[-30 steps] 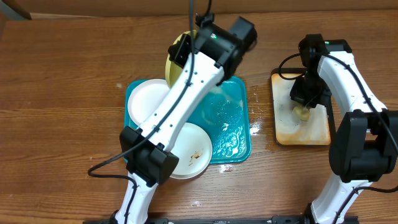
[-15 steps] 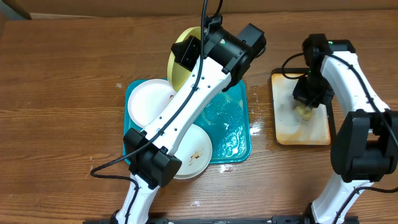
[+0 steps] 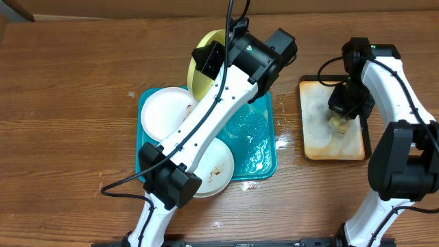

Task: Clean dirty plates on tray and stack at the side
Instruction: 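Carry the yellow plate left and set it on the table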

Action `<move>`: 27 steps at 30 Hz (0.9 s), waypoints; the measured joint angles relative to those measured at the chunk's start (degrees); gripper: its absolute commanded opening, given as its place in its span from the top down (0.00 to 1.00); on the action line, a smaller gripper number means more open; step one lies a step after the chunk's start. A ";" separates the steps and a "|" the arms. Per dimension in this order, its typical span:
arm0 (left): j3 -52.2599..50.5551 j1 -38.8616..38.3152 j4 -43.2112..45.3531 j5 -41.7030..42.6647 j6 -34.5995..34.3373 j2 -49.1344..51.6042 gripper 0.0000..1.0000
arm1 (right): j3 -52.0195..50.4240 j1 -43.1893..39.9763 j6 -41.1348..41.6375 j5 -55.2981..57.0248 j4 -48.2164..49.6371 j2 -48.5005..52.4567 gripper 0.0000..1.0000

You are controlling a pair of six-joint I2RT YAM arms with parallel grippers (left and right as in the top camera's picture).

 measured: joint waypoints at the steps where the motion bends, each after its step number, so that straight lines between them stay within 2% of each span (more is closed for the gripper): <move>1: 0.00 -0.13 0.00 -0.04 -0.04 0.00 0.96 | 0.00 0.00 -0.04 0.00 0.00 0.00 0.96; 27: 0.00 -1.70 0.11 0.00 -0.90 0.00 0.96 | 0.00 0.00 -0.09 -1.46 0.07 0.00 0.96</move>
